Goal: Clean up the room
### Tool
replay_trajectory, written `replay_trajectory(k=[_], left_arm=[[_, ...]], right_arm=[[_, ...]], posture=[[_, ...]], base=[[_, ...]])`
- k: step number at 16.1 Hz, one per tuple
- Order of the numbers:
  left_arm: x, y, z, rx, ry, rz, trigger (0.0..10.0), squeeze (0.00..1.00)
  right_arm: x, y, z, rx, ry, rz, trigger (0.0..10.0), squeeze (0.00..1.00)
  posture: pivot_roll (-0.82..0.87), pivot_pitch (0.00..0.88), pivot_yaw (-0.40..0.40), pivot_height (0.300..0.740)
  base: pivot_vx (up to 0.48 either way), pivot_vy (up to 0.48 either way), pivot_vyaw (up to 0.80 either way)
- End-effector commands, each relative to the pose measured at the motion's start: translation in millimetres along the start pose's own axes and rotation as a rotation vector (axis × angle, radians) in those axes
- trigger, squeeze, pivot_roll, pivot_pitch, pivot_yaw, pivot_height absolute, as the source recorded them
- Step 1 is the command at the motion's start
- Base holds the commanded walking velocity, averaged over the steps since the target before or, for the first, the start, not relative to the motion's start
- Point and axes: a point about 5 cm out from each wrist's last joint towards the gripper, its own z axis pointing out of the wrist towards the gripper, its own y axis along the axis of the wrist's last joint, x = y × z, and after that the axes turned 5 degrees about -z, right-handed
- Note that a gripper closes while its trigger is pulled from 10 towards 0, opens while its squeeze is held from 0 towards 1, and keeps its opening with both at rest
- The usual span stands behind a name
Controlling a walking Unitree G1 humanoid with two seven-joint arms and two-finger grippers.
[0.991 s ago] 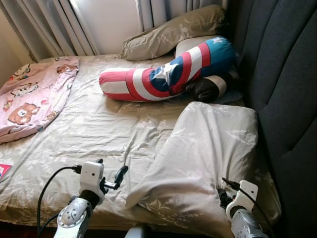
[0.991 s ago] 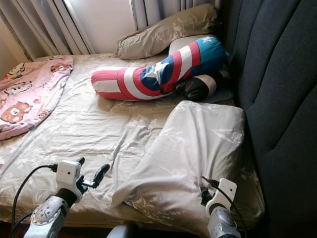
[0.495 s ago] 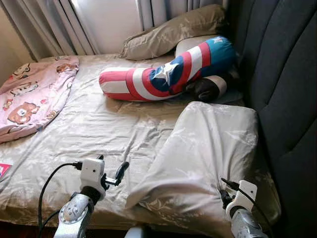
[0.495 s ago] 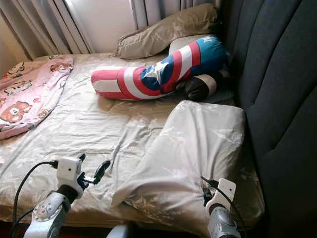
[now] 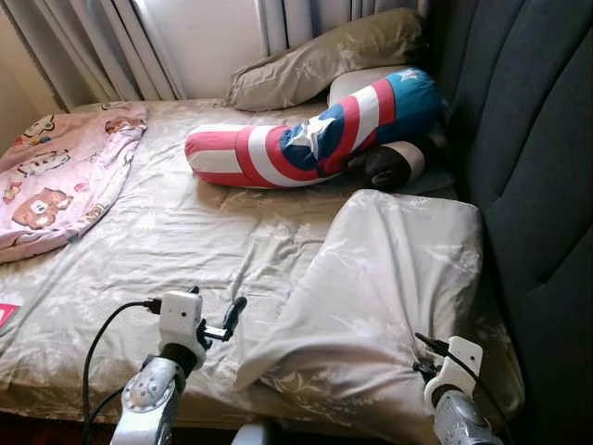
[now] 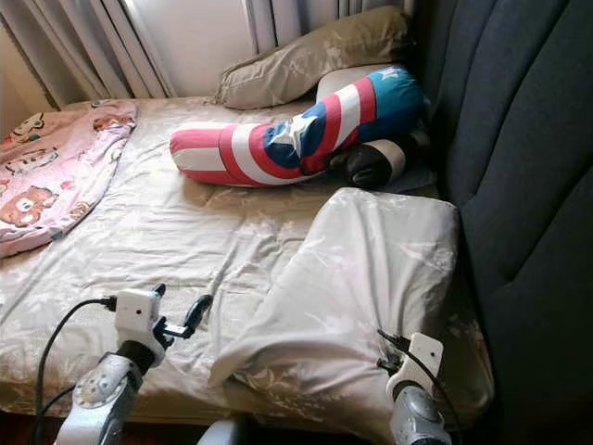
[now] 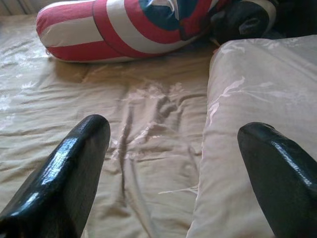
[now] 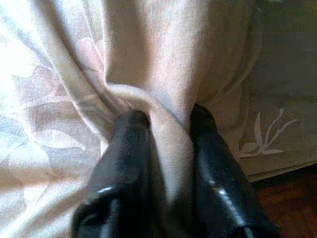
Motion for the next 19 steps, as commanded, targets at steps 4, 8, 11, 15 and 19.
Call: replay_trajectory(k=[4,8,11,15,19], left_arm=[[-0.8,-2,3.8,-0.003,0.011,-0.001,10.0,0.00],[-0.3,-4,8.3,-0.001,0.011,-0.007,10.0,0.00],[-1.1,-5,12.5,-0.006,0.012,-0.010,10.0,0.00],[-3.1,-7,14.7,-0.009,0.014,-0.016,10.0,0.00],[-4.2,-8,15.7,-0.014,0.016,-0.019,10.0,0.00]], right_arm=[[-39.4,-3,-3.4,0.016,-0.132,-0.007,0.0,0.00],[-102.0,45,-11.6,-0.166,-0.331,-0.064,0.0,0.00],[-133.5,82,-23.4,-0.310,-0.458,-0.120,0.0,0.00],[-138.5,100,-27.7,-0.382,-0.482,-0.167,0.0,0.00],[-111.5,83,-18.8,-0.368,-0.401,-0.170,10.0,0.88]], posture=[[0.03,0.012,0.088,0.661],[-0.01,0.005,0.083,0.661],[-0.03,0.002,0.075,0.661],[-0.03,0.001,0.068,0.661],[-0.02,0.000,0.065,0.661]], base=[[0.000,0.000,0.00],[0.000,0.000,0.00],[0.000,0.000,0.00],[0.000,0.000,0.00],[0.000,0.000,0.00]])
